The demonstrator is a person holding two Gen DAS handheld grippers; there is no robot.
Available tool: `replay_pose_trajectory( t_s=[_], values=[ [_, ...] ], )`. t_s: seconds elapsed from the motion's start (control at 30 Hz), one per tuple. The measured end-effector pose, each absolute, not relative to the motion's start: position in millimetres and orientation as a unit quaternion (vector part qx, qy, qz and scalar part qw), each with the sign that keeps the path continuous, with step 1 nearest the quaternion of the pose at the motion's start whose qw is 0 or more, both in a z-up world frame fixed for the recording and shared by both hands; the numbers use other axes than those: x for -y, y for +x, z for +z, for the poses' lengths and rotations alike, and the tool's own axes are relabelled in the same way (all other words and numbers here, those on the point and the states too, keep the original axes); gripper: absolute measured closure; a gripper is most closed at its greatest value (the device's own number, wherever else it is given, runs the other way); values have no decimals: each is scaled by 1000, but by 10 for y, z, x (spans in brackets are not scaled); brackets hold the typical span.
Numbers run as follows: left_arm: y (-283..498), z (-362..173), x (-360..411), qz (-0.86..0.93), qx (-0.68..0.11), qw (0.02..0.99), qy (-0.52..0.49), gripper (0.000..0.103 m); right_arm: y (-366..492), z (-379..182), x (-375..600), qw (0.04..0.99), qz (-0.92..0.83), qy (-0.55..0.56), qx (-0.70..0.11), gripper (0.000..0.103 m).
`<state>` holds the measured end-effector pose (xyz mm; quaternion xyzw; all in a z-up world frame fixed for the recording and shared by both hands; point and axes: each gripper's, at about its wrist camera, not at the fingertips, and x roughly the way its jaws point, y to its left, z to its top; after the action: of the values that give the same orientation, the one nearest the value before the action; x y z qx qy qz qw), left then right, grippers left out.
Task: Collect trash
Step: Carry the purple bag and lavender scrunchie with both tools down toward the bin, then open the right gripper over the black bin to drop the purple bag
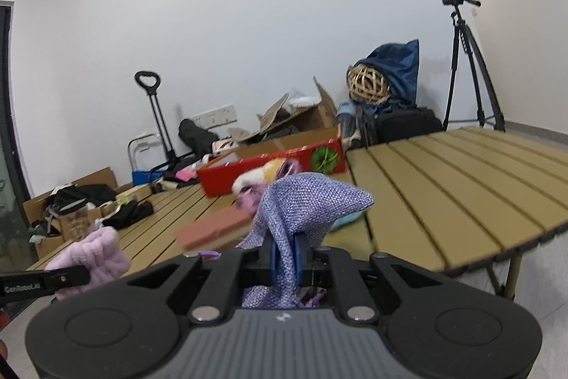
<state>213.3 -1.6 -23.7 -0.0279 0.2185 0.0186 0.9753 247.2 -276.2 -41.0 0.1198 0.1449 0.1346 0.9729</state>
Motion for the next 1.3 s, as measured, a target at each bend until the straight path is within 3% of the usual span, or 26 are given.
replay_pose_trajectory(
  t_s=[0.73, 1.3],
  values=[
    [1215, -1004, -3, -13, -351, 936, -5, 72, 1410, -1227, 2164, 929, 185, 42, -318, 94],
    [1412, -1368, -222, 23, -417, 908, -23, 72, 1608, -1559, 1991, 905, 180, 24, -385, 94]
  ],
)
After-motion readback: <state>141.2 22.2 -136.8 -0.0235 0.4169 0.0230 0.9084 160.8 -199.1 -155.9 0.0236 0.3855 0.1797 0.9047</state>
